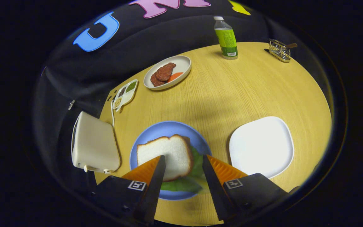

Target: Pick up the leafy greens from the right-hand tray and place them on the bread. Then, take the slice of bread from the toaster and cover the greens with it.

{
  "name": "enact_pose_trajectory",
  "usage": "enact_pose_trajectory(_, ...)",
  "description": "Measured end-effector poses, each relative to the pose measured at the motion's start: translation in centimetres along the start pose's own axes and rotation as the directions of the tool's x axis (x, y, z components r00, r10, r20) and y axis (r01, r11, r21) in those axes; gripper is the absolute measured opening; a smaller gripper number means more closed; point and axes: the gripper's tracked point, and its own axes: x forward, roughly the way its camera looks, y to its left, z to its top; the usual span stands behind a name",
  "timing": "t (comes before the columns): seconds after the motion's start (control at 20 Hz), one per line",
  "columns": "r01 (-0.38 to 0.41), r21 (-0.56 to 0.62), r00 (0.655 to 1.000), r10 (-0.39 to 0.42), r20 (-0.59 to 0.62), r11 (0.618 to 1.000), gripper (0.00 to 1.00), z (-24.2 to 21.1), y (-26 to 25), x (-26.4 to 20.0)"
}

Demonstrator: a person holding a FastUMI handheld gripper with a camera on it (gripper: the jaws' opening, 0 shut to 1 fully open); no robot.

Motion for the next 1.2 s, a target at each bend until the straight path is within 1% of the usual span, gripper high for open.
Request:
enact_pose_trajectory(0.1, -0.022, -0.036, 0.997, 0.025, 0.069, 0.999, 0.77, 1.6, 0.5, -2.2)
enact_pose_trajectory(0.25, -0.051, -0.102, 0.978, 0.071, 0.197, 0.993, 0.92, 4.4, 1.5, -6.7)
enact_pose_trajectory(0.35, -0.064, -0.145, 0.952, 0.104, 0.289, 0.987, 0.93, 6.6, 2.4, -10.2)
enact_pose_trajectory(0.45, -0.062, -0.188, 0.917, 0.131, 0.377, 0.98, 0.96, 9.0, 3.2, -13.6)
enact_pose_trajectory(0.5, -0.052, -0.217, 0.897, 0.141, 0.419, 0.975, 0.98, 10.2, 3.5, -15.5)
enact_pose_trajectory(0.65, 0.022, -0.325, 0.828, 0.166, 0.536, 0.945, 0.98, 13.9, 4.3, -20.7)
enact_pose_trajectory(0.8, 0.118, -0.432, 0.742, 0.21, 0.637, 0.894, 0.99, 16.8, 6.1, -26.0)
enact_pose_trajectory(0.9, 0.173, -0.478, 0.693, 0.238, 0.68, 0.861, 0.99, 17.6, 7.4, -28.8)
enact_pose_trajectory(1.0, 0.24, -0.488, 0.637, 0.243, 0.731, 0.839, 0.99, 18.5, 7.9, -31.7)
enact_pose_trajectory(1.2, 0.321, -0.467, 0.535, 0.249, 0.807, 0.824, 0.98, 18.8, 8.5, -36.9)
